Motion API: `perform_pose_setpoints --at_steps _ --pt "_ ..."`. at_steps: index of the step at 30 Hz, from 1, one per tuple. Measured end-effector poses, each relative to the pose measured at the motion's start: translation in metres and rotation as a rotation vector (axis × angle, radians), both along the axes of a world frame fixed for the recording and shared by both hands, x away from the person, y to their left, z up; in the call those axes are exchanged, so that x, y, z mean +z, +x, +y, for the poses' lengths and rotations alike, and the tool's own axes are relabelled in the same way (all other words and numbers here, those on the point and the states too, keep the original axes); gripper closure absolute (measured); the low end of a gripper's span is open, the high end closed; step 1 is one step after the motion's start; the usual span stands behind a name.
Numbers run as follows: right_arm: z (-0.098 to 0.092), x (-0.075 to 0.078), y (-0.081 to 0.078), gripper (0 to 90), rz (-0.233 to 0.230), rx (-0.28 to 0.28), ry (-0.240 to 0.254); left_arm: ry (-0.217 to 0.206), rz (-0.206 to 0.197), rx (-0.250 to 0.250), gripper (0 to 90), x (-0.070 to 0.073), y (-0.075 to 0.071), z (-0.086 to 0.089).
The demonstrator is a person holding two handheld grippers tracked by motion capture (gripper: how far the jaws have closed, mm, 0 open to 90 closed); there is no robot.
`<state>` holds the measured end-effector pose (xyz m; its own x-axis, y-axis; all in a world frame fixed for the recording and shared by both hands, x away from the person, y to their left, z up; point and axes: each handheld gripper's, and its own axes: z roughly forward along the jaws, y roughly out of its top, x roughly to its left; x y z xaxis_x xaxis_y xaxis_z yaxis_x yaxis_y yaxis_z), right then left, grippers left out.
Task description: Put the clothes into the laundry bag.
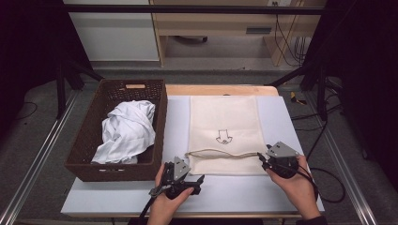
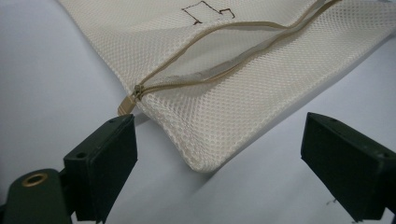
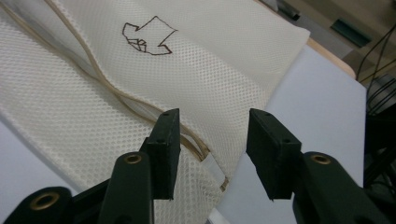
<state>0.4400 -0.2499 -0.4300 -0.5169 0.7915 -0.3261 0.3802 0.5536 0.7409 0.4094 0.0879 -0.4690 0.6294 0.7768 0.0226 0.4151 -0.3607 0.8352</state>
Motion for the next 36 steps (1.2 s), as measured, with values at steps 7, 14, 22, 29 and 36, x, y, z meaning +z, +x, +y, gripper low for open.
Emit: perform_pose_setpoints --at_steps 7,14,22,29,36 --pt "0.004 0.011 0.006 65.8 0.071 0.060 -0.027 0.000 -0.018 -0.005 19.1 0.001 -0.002 -0.001" --pt "0.020 0.026 0.023 79.7 0.091 0.157 -0.080 0.000 -0.043 -0.012 26.0 0.004 -0.005 -0.002" --pt "0.051 0.012 0.036 83.6 0.127 0.269 -0.178 0.002 -0.063 -0.001 36.4 0.008 -0.006 0.000" --pt "0.071 -0.005 0.037 69.8 0.168 0.323 -0.182 -0.015 -0.053 0.008 36.5 0.005 -0.005 0.001" --pt "0.085 -0.015 0.044 61.9 0.183 0.336 -0.194 -0.025 -0.052 0.000 37.3 0.005 -0.006 -0.001"
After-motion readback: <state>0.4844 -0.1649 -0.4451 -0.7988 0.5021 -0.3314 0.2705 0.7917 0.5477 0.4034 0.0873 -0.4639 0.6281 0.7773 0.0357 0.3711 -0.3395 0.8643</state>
